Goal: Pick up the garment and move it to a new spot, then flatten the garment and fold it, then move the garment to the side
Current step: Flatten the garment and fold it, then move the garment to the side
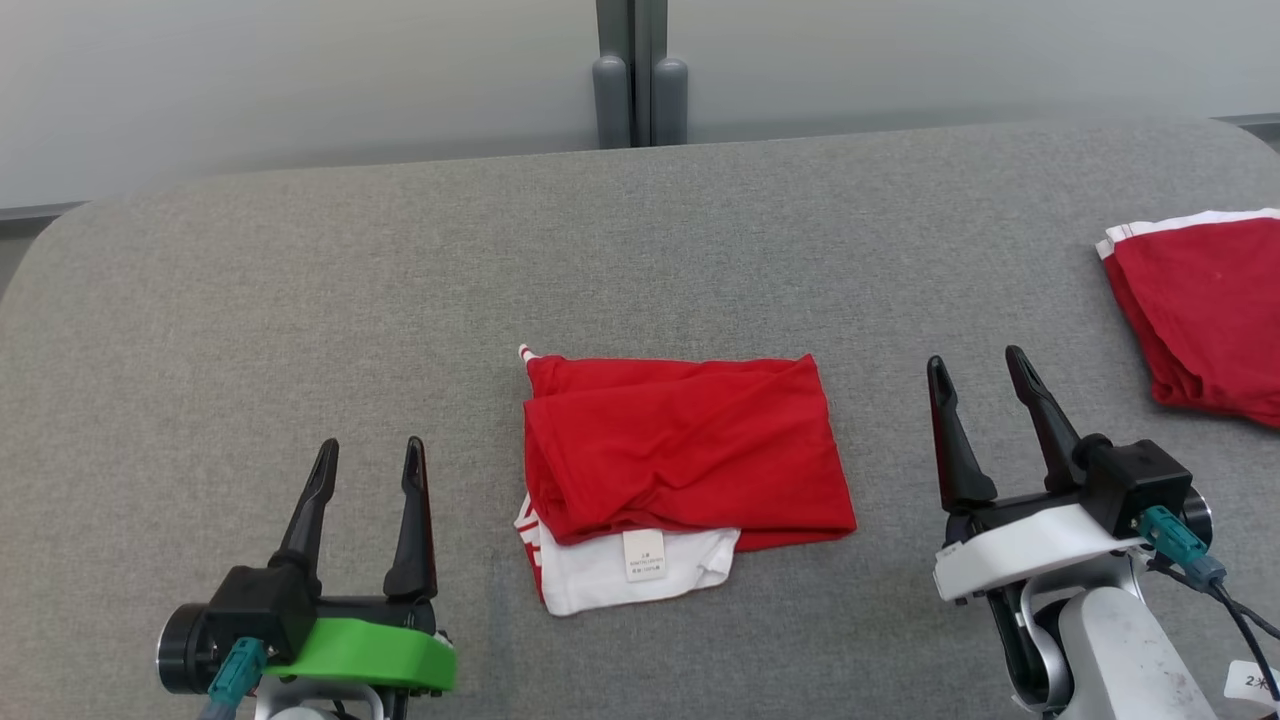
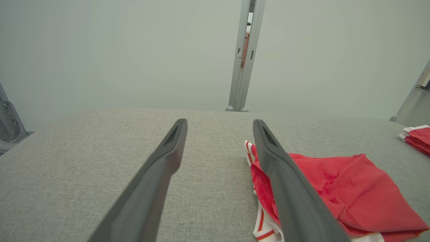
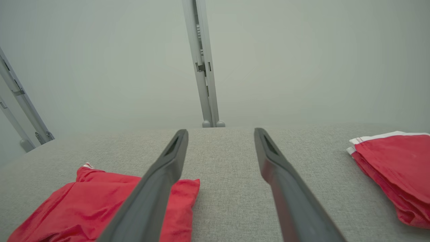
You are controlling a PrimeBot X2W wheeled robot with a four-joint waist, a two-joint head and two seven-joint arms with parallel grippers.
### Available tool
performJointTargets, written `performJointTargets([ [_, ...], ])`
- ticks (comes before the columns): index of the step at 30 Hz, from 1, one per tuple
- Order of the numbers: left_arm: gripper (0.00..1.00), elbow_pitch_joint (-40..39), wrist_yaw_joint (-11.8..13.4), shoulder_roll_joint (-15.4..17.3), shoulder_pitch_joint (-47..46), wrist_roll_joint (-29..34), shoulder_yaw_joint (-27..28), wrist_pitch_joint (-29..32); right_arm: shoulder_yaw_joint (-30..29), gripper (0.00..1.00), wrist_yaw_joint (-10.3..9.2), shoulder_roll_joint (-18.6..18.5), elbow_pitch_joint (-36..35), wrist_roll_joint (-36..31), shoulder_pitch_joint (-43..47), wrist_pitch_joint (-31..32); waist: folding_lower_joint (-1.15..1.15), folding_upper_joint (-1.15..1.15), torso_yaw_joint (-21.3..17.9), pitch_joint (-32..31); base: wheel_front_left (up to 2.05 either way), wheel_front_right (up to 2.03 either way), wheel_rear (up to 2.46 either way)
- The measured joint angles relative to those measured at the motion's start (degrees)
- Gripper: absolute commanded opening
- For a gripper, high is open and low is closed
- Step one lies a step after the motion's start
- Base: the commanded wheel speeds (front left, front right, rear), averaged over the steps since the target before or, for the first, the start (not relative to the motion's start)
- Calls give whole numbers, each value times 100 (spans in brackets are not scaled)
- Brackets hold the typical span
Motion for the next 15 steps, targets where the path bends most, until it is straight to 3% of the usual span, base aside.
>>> performJointTargets([
  [9,100,16,-11,0,-27,-46,-78,0,-7,100,0,8,100,-30,2,0,0,0,108,61,0,0,0],
  [15,100,51,-64,-1,-113,-54,-198,0,194,100,0,7,634,55,-34,0,0,0,209,248,0,0,0],
])
